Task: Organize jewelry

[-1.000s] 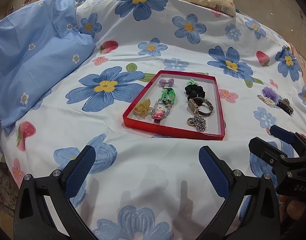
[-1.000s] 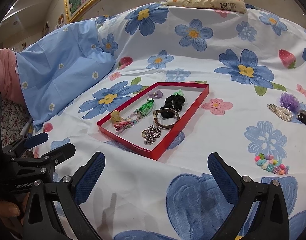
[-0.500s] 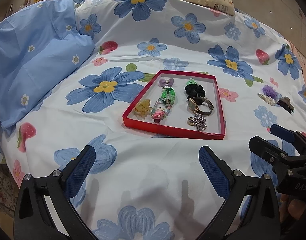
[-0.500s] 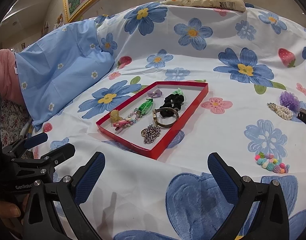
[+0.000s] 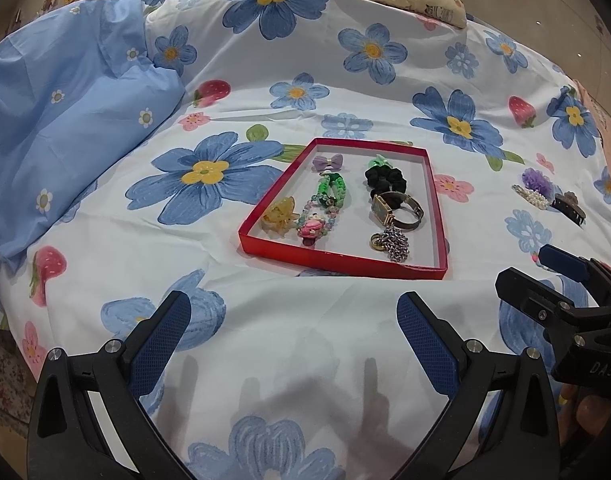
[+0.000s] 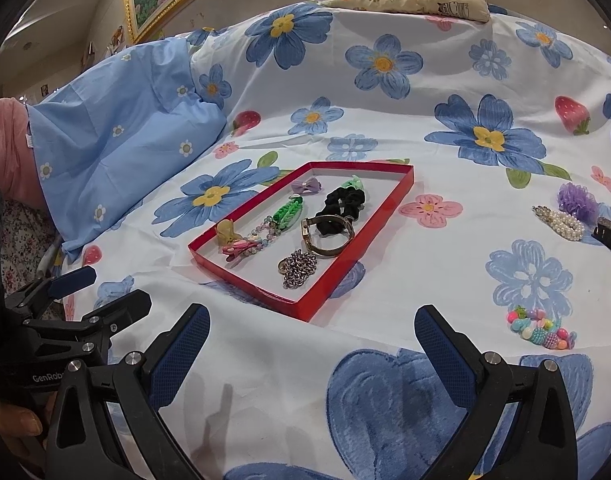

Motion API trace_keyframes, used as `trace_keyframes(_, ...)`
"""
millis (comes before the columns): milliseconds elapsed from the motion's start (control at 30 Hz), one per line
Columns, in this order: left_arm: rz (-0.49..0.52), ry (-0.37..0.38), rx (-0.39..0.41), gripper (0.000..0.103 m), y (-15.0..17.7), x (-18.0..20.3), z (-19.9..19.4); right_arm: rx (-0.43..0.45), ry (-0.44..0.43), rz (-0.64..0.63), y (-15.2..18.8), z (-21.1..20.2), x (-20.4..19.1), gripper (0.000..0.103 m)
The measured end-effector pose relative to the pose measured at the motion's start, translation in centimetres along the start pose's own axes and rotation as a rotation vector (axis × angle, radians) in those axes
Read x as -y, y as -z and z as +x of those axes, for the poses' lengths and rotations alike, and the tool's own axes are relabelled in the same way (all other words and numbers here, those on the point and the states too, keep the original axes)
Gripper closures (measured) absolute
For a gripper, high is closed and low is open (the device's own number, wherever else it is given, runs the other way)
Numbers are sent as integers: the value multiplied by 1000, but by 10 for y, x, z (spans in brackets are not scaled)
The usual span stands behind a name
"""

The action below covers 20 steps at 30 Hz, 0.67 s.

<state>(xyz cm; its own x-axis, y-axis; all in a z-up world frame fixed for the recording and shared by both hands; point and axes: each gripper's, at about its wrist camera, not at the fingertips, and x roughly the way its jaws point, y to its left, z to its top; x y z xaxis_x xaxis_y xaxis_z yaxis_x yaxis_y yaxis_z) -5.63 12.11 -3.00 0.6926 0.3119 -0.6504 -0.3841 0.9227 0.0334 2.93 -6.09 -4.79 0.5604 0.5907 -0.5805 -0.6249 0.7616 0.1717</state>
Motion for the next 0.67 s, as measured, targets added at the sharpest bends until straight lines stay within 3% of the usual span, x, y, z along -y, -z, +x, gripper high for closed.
trace_keyframes(667, 2, 14, -10, 0, -7, -2, 6, -1, 4, -2, -4, 1, 4, 0)
